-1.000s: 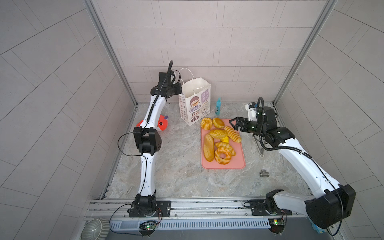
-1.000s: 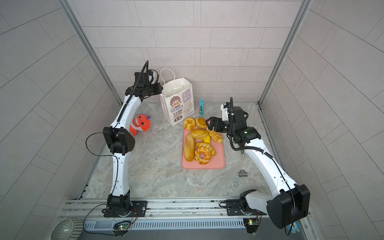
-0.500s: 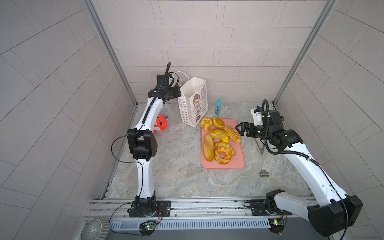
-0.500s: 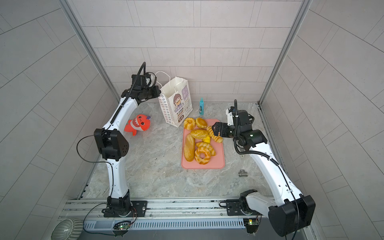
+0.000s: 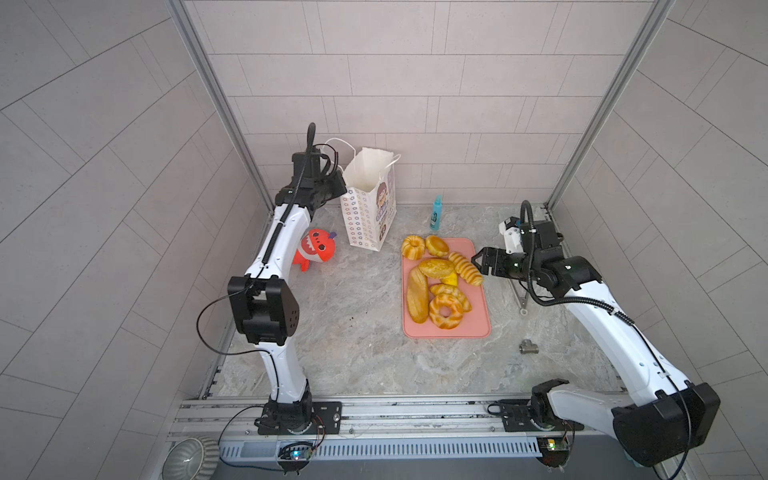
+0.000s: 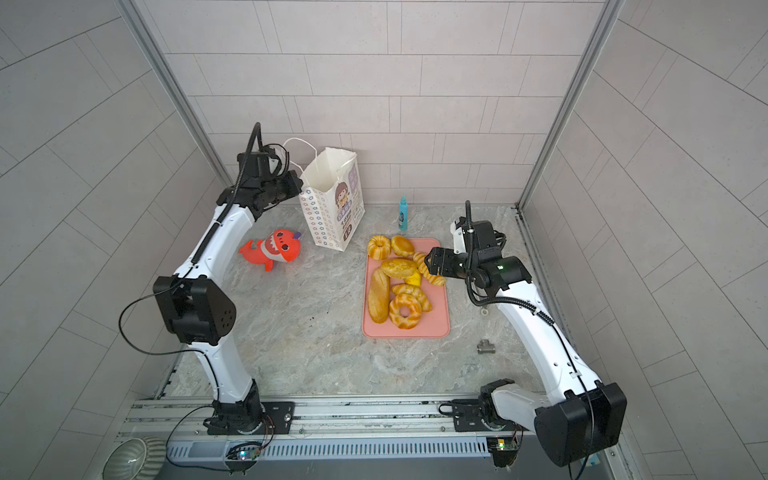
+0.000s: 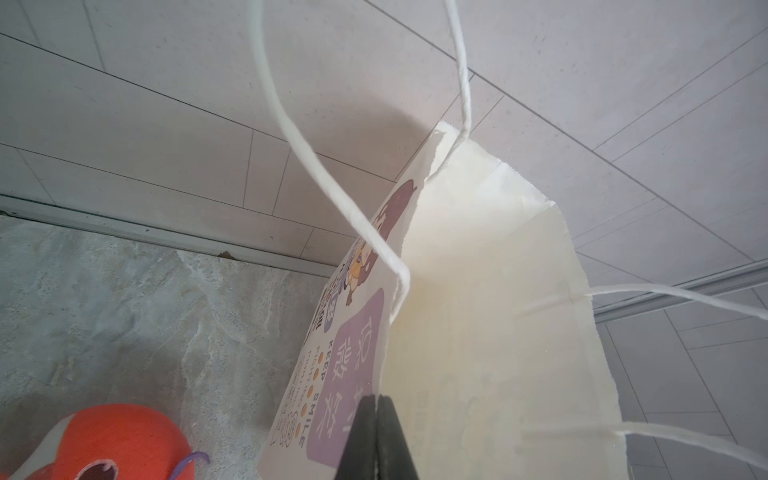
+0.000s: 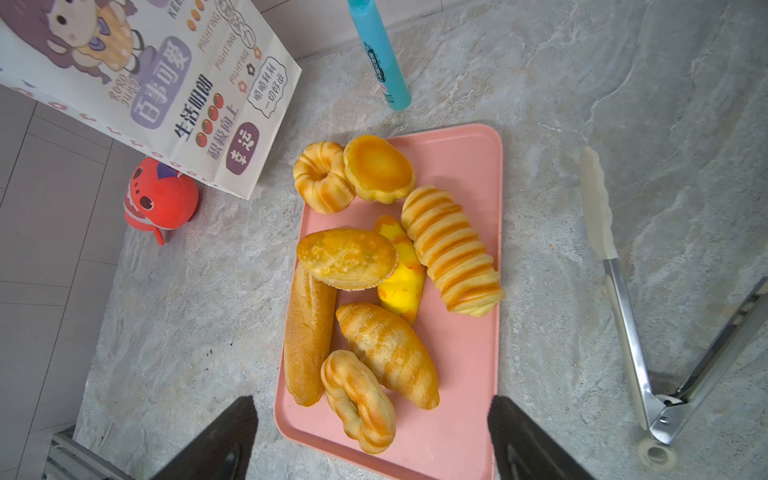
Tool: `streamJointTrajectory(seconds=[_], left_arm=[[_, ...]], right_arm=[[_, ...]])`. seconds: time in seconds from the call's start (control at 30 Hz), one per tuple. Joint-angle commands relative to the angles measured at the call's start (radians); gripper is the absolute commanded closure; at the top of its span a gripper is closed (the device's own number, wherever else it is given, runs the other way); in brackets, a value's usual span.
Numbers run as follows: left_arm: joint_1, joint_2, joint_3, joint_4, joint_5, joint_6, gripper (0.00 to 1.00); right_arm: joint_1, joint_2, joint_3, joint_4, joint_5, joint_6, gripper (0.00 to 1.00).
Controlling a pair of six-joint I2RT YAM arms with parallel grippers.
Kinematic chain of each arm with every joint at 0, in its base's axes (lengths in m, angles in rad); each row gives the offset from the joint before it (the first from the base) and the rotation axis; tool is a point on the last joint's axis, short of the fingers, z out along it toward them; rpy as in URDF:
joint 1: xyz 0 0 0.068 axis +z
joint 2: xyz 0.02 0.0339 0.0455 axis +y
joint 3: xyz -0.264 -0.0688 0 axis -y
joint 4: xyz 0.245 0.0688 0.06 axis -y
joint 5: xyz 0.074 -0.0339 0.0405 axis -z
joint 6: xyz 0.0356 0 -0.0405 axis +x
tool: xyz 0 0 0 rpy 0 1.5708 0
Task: Place the fake bread into the paper bag
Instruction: 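Grip the paper bag's rim with the left gripper and lift it, then drag the held paper bag toward the robot with the left gripper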
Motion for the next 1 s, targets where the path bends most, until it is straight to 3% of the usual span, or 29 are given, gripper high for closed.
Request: streamJointTrajectory(seconds=[0.0, 0.43, 0.97], left_arm=[[0.017, -0.073, -0.037, 0.046, 0.001, -0.038, 1.00], [0.025, -0.292, -0.250, -0.008, -0.028, -0.074, 1.00], [0.034, -0.586, -0.481, -0.159, -0.064, -0.113, 1.00]], right_arm=[[0.004, -0.030, -0.009, 0.001, -0.018, 0.017, 0.13], [0.075, -0.045, -0.010, 0.052, 0.017, 0.019, 0.24], [0.164, -0.031, -0.017, 0.165, 0.037, 0.055, 0.24]])
